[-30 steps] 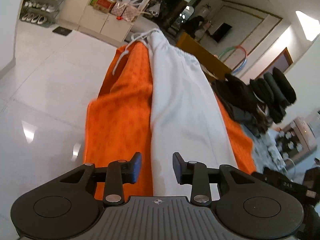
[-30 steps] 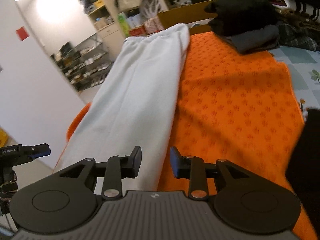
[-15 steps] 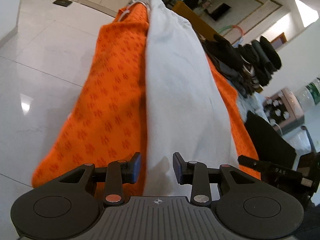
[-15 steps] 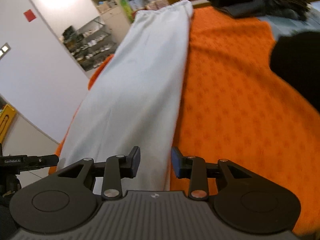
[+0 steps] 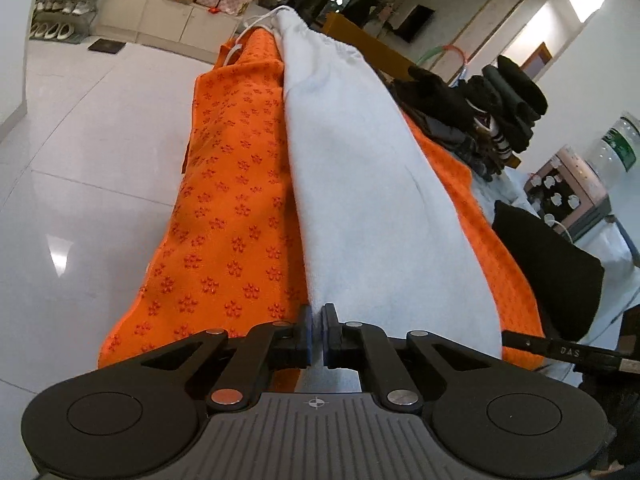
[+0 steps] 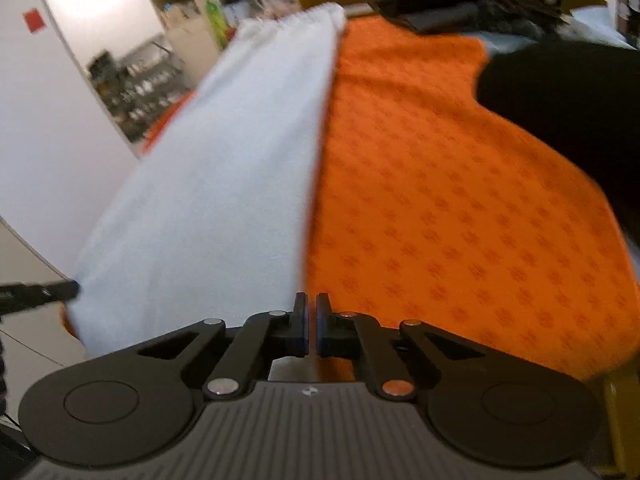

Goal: Fold clothes
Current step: 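Lift the garment end with both grippers and fold it toward the waistband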

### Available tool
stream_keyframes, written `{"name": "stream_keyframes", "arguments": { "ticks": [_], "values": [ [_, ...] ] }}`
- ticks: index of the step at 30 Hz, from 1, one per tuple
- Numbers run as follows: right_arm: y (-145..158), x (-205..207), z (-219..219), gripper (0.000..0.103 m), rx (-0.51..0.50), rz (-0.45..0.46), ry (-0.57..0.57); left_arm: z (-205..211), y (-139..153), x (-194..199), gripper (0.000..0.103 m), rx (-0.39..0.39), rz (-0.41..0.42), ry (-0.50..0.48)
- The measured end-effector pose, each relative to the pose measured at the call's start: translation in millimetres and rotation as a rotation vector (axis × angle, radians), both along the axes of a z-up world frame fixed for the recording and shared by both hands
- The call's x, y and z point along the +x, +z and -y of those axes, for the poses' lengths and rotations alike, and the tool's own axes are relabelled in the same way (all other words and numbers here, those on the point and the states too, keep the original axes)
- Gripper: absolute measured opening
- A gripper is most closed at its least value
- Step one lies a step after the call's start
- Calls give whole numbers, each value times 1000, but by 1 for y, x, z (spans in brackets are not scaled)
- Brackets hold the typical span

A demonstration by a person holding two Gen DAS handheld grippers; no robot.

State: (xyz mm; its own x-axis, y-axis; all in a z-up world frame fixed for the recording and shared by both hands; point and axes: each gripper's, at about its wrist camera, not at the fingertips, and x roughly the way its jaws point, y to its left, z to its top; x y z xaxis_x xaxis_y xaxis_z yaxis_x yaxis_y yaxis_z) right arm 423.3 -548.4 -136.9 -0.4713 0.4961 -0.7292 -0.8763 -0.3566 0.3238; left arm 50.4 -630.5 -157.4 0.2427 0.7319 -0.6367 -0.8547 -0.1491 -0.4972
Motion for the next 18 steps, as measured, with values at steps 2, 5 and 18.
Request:
{"name": "stream_keyframes", "arguments": {
  "ticks": [2,5,18],
  "values": [
    [1,9,11,7,3,-29,-2,9,1,1,14,25,-12,-12],
    [1,14,32,11,17,-65,43,24,-2,7,25,26,-24,-55],
    [-66,10,74,44,-77,-46,186,34,-76,52,52,-96,-112,-293]
  ]
}}
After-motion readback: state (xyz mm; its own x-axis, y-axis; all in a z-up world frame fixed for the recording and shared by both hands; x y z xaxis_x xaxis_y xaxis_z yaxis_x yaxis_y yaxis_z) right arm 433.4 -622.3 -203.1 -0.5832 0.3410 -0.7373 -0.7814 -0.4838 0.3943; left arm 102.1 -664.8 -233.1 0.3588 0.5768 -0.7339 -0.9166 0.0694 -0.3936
